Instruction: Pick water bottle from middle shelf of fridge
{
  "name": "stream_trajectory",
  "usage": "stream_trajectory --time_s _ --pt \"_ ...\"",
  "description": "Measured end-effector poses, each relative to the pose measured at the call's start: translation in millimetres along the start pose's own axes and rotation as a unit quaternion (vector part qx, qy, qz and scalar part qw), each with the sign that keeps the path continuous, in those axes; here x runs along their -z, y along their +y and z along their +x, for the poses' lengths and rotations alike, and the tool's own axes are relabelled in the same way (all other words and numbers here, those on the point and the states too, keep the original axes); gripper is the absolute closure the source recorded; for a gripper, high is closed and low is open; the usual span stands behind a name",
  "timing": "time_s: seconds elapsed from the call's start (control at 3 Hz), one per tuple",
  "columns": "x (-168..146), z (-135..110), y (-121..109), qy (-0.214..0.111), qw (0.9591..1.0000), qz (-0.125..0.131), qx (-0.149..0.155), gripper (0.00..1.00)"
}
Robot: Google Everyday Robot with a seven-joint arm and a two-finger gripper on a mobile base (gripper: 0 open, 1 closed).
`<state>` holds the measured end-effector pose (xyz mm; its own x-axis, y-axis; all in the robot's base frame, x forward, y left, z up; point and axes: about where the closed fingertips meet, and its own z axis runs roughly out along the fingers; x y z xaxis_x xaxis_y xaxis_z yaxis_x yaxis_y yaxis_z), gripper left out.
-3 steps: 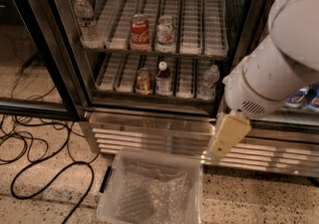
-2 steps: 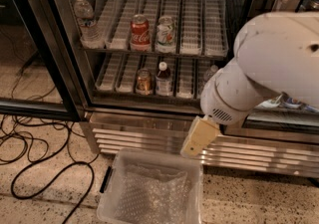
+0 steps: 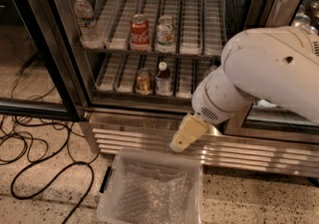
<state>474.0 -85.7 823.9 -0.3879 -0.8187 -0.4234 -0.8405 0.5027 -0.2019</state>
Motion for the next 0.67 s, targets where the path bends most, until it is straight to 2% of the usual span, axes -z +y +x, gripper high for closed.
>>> stream_trajectory --time_s 0.33,0.67 --pt "-9.7 -5.9 4.3 -0.017 0.9998 0.004 -0.006 0.00" --pt "-32.8 -16.6 2.9 -0.046 0.9981 0.022 -0.033 0.00"
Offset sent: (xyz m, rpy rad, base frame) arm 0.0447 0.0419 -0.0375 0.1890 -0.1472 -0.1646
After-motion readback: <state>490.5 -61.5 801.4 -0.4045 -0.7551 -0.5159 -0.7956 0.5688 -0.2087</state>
